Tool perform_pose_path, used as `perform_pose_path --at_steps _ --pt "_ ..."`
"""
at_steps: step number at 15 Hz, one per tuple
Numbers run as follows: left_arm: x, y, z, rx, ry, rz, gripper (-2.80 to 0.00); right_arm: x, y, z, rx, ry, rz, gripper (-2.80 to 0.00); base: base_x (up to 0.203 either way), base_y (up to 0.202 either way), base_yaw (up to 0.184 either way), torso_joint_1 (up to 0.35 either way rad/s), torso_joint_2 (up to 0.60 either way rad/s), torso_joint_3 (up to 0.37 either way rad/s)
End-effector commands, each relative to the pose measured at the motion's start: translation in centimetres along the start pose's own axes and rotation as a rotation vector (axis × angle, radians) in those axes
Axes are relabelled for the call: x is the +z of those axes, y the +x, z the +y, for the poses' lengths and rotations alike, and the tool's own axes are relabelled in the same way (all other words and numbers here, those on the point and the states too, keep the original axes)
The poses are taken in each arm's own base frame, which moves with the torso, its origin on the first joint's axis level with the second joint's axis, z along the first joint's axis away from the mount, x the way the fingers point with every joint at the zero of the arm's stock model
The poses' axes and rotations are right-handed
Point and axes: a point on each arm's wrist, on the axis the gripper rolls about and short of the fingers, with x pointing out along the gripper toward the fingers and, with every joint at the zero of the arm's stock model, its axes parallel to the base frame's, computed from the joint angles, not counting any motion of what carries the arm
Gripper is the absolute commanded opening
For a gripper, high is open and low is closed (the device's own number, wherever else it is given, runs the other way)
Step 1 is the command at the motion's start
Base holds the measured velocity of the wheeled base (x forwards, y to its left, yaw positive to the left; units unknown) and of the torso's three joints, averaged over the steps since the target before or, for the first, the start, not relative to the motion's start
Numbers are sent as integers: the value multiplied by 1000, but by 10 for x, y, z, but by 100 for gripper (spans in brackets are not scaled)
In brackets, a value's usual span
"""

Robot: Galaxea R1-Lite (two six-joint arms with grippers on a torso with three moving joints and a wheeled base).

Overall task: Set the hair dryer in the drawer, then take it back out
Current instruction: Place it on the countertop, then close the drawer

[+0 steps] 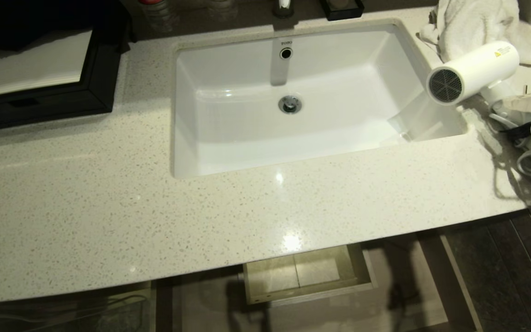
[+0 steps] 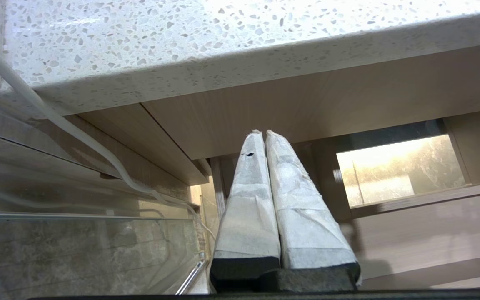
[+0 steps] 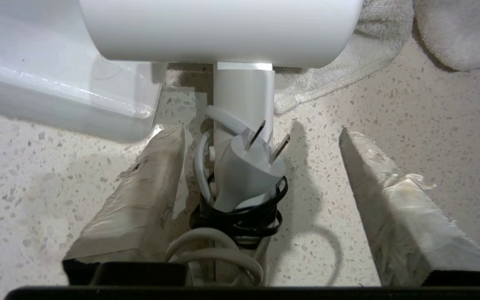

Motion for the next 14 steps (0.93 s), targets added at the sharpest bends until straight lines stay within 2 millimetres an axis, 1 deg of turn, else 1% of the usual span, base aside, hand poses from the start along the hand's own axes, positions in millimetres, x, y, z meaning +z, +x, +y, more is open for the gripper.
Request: perform_pose_path --at_steps 1,2,4,5,6,8,9,14 --pt "0 0 0 0 0 1 -280 1 -39 4 -40 -12 -53 -280 0 0 0 0 0 0" --pt "0 0 0 0 0 1 -280 -3 -56 9 -54 -17 -70 -280 0 0 0 0 0 0" --pt "0 0 0 0 0 1 -280 -17 -89 22 -72 -24 -89 -280 0 0 0 0 0 0" --pt "0 0 0 0 0 1 -280 -26 -102 30 -75 -23 -89 -280 0 0 0 0 0 0" --pt "0 0 0 0 0 1 -280 -33 -110 35 -75 -20 -88 -280 0 0 0 0 0 0" --pt "0 0 0 0 0 1 -280 -44 -122 44 -81 -14 -86 -280 0 0 0 0 0 0" --pt "0 0 0 0 0 0 -280 -46 -124 44 -90 -8 -87 -280 0 0 0 0 0 0" --pt "0 0 0 0 0 1 -280 -44 -131 44 -107 12 -112 -280 0 0 0 0 0 0"
